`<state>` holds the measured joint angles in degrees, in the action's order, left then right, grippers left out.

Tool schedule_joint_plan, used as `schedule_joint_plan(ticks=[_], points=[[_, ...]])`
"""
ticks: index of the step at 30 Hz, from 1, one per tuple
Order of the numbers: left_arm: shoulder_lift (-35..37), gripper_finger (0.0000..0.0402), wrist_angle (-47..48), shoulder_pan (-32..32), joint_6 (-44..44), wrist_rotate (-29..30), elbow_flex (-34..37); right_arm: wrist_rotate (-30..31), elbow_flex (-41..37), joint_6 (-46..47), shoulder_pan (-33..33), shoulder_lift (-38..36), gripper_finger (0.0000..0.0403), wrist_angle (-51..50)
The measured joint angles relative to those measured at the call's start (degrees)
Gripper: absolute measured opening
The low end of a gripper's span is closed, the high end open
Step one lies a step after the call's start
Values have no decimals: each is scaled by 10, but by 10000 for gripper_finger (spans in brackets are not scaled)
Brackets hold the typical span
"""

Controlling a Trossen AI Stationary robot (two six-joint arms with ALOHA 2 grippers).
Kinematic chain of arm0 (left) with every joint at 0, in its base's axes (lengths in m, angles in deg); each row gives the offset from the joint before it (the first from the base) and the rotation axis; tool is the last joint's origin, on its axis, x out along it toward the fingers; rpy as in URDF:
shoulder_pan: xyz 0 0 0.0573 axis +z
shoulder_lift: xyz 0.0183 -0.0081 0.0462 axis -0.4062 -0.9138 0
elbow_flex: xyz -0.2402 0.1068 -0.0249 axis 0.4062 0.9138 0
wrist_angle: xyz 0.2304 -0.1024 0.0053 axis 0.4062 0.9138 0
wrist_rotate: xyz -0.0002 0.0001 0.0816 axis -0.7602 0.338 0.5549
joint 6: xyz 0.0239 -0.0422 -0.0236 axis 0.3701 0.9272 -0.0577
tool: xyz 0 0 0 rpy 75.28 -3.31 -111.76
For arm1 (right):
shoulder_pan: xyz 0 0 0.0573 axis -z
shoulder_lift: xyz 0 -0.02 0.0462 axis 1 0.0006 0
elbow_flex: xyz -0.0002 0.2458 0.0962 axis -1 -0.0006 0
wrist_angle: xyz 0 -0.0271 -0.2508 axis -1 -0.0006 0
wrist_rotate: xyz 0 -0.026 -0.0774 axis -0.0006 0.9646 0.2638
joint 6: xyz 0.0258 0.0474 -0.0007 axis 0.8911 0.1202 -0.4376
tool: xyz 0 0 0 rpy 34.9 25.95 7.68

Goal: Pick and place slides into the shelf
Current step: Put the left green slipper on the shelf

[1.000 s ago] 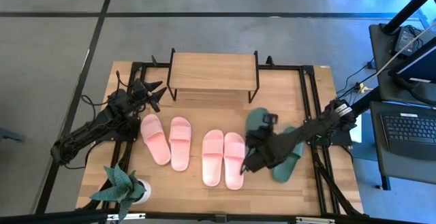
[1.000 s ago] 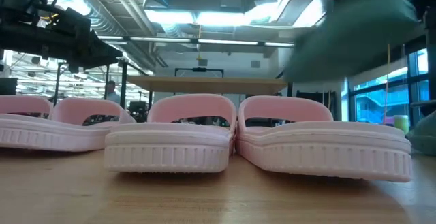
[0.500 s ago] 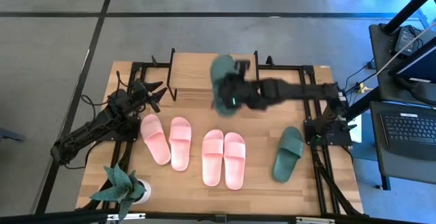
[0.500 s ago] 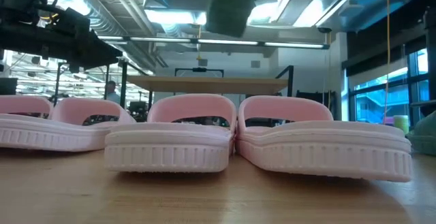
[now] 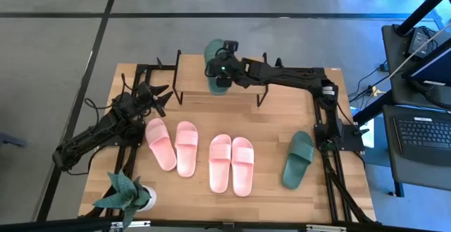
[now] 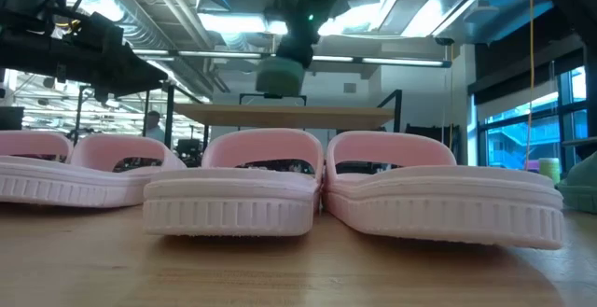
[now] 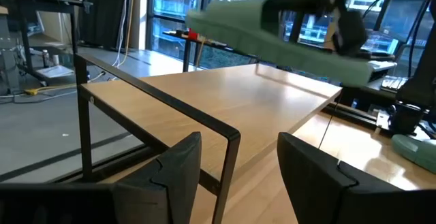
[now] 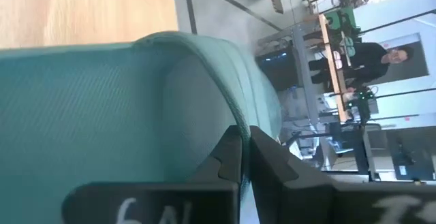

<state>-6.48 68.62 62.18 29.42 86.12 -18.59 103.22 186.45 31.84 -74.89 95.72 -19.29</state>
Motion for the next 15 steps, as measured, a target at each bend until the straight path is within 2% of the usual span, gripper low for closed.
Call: schedule_joint_plan(ticks=[7,15], points=[[0,186,0,0,0,0,0,0,0,-24,0,32,15,68],[0,186,0,0,0,0,0,0,0,-19,0,54,15,69]])
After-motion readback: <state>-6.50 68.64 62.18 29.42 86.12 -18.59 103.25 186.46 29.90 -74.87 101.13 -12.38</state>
